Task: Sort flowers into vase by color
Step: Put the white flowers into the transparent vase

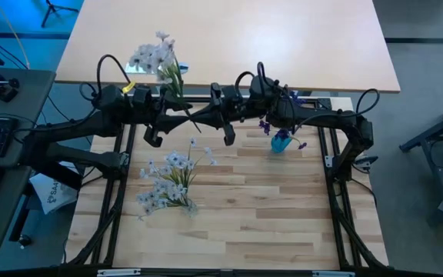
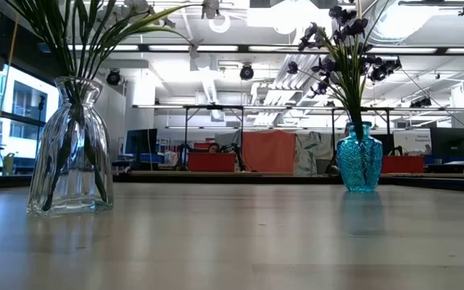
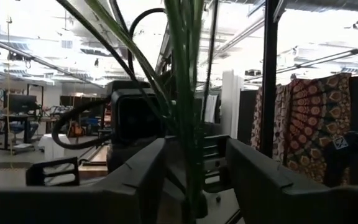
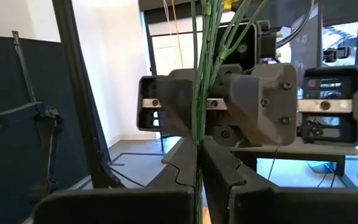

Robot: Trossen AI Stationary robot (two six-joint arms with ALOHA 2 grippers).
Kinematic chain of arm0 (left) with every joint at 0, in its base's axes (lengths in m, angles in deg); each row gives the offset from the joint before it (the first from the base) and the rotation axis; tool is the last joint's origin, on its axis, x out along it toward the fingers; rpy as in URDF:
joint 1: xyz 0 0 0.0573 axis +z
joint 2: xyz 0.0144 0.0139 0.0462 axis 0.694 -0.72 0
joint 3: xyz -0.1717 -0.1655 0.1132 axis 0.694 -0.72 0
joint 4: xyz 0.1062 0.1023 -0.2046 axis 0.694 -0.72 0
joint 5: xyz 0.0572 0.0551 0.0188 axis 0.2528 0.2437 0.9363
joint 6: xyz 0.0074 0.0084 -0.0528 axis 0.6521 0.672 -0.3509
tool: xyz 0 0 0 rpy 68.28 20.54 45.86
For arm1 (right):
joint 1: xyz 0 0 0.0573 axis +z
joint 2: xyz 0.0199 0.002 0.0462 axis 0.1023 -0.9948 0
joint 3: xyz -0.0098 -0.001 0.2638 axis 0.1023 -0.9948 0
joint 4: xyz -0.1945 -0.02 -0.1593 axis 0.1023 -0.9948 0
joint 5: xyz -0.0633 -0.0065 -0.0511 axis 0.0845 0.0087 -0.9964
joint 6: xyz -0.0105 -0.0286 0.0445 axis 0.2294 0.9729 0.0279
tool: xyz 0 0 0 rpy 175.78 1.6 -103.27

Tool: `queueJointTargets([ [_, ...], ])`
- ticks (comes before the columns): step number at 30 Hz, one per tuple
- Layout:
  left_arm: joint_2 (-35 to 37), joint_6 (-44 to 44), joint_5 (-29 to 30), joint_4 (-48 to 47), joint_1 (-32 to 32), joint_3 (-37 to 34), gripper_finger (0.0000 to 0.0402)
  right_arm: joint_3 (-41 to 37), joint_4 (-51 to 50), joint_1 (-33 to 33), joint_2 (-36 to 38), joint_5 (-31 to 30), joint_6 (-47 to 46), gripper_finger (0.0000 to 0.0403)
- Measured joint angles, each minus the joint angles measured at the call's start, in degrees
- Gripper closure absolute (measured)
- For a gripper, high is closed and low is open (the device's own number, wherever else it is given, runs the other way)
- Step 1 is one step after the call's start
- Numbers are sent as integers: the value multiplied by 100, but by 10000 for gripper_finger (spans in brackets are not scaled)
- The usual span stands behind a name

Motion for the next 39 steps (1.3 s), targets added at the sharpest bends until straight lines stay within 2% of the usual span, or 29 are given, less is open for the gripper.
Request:
queueJointTargets([
  [11, 2, 114, 15, 14, 0, 0, 391, 7, -81, 0, -3, 22, 121, 402],
  [15, 9, 140, 184, -24, 6, 0, 393, 9, -95, 30, 10, -75, 88, 380],
  [19, 253, 419, 283, -480, 213, -1, 398, 9, -309, 3, 121, -389, 20, 315],
  [24, 1102, 803, 729, -1607, 536, 2, 400, 12, -1092, -105, 640, -876, 536, 222],
  [28, 1814, 767, 1009, -2087, 624, -25, 400, 13, -1778, -199, 980, -946, 709, 173],
  [33, 2231, 304, 1186, -2105, 454, -140, 401, 13, -2317, -236, 1215, -926, 666, 159],
  [39, 1829, 172, 1500, -1845, -364, -142, 401, 9, -3227, -236, 1354, -876, 742, 172],
])
